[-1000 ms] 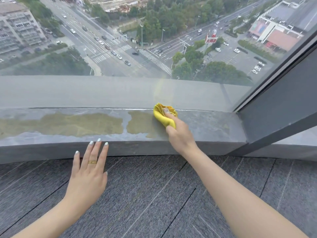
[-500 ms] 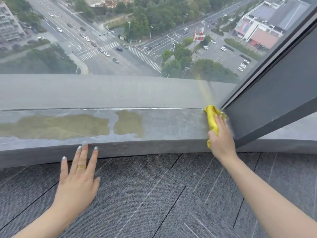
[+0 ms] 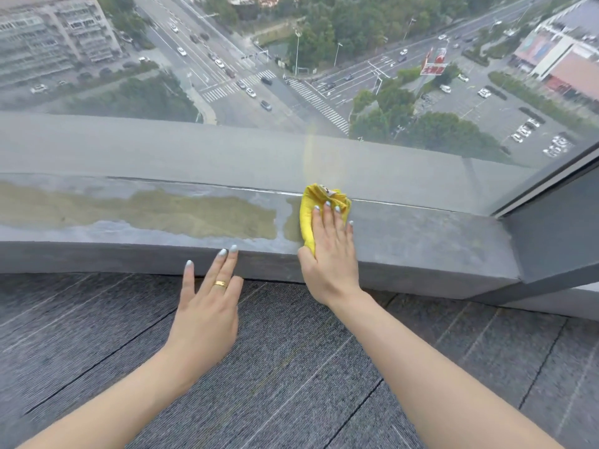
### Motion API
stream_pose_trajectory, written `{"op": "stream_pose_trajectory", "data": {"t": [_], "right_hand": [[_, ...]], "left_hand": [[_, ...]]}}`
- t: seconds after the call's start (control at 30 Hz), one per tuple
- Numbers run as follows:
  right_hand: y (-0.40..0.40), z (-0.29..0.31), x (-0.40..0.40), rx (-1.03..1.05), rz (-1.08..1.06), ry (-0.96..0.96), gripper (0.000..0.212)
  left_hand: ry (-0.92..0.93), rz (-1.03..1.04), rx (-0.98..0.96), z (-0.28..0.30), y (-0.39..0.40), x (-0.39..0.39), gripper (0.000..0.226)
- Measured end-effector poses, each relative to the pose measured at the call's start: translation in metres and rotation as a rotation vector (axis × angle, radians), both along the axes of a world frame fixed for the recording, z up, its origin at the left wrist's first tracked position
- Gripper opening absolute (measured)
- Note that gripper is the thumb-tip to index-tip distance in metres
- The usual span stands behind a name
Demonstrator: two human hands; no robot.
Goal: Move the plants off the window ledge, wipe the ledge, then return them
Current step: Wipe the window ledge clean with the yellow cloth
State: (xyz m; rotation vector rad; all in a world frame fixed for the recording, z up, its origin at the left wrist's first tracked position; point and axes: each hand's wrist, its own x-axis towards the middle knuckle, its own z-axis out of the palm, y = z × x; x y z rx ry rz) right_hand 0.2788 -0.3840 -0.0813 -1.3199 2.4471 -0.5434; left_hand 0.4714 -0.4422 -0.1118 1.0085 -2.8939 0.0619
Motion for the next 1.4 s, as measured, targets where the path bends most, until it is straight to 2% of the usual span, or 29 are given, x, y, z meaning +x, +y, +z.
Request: {"op": "stream_pose_trajectory", "data": {"t": [0.13,0.23,0.37,0.67,0.9,1.07,1.17,1.27,1.3,1.4], "right_hand": [[-0.025,0.002,0.027,0.022,0.096,0.011,0.095],[-0.048,0.005,0.051,0.045,0.163,-0.018,0.083],[-0.078,0.006,0.079,0.070,0.227,-0.028,0.081],[-0.122,0.003,0.126,0.097,0.284,-0.006,0.070],[-0.137,0.005,0.140,0.107,0.285,-0.050,0.070],[-0.145,0.014,0.143,0.090,0.274,-0.235,0.082],[-0.138,0.024,0.130,-0.080,0.217,-0.532,0.080],[-0.117,0.045,0.107,-0.291,0.119,-0.888,0.056],[-0.110,0.052,0.098,-0.332,0.061,-0.950,0.056],[-0.086,0.057,0.068,-0.429,-0.069,-0.946,0.070]], "left_hand": [[0.016,-0.018,-0.003,0.005,-0.006,0.006,0.029],[0.046,-0.008,0.018,0.008,-0.014,0.021,0.027],[0.043,0.050,0.046,0.008,-0.025,0.051,0.025],[0.020,0.370,0.135,0.011,-0.070,0.104,0.020],[-0.016,0.307,0.198,0.013,-0.073,0.100,0.026],[-0.095,0.322,0.260,0.031,-0.075,0.093,0.027],[-0.145,0.314,0.307,0.045,-0.081,0.093,0.024],[-0.173,0.317,0.342,0.057,-0.088,0.097,0.030],[-0.192,0.316,0.346,0.060,-0.089,0.099,0.033],[-0.230,0.355,0.410,0.077,-0.078,0.103,0.040]]}}
